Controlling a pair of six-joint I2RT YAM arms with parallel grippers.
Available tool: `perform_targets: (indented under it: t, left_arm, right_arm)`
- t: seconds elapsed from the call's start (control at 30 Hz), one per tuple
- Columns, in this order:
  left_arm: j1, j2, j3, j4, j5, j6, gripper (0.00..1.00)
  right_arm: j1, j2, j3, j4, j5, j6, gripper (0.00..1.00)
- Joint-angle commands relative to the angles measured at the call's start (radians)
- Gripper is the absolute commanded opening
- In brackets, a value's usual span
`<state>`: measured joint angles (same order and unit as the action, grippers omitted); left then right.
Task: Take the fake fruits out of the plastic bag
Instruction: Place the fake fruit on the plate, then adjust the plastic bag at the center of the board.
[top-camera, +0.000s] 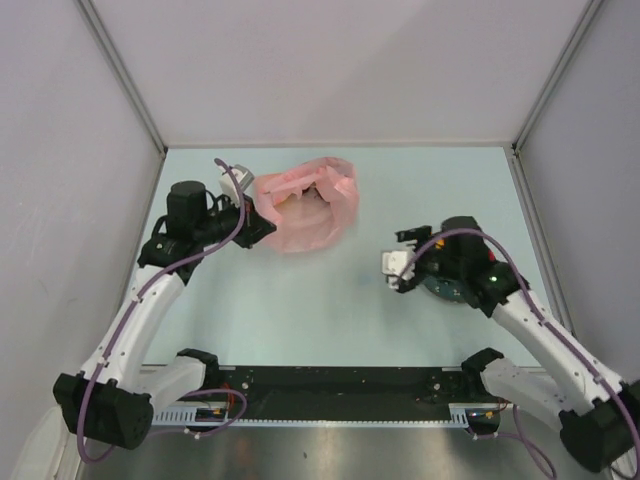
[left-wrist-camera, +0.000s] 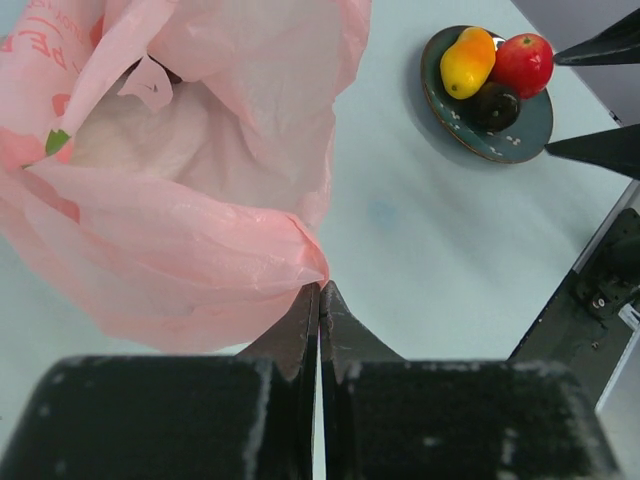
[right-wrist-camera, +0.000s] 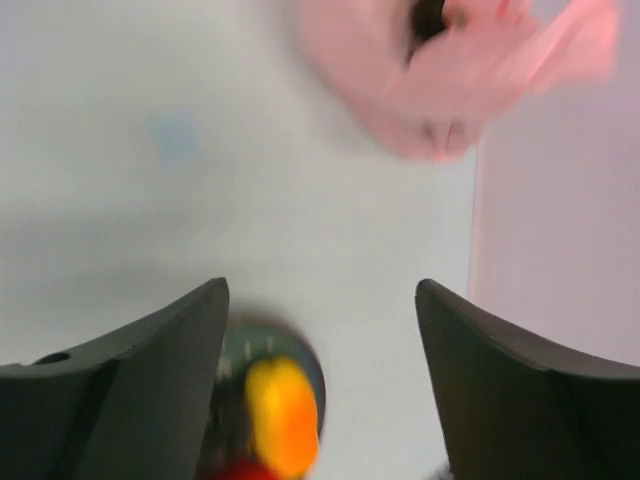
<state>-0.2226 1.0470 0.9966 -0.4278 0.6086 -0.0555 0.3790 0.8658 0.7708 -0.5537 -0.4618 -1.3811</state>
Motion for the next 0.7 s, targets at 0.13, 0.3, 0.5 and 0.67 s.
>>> perform_targets:
  t: [0.13, 0.3, 0.5, 0.67]
  left_arm:
    - [0.023, -0.090, 0.063, -0.075, 0.017, 0.054, 0.00]
    - [0.038, -0.137, 0.103, -0.138, 0.033, 0.101, 0.00]
    - [0.055, -0.186, 0.126, -0.186, 0.069, 0.120, 0.00]
    - [0.106, -0.196, 0.256, -0.235, 0.091, 0.117, 0.00]
  right_arm:
    - [0.369, 0.405, 0.255, 0.621, 0.267, 0.890, 0.47]
    - [0.440, 0.726, 0.421, 0.814, 0.437, 1.082, 0.14]
    - [0.456, 1.020, 0.539, 0.927, 0.535, 1.169, 0.06]
    - [0.466, 1.015, 0.512, 0.764, 0.432, 1.220, 0.06]
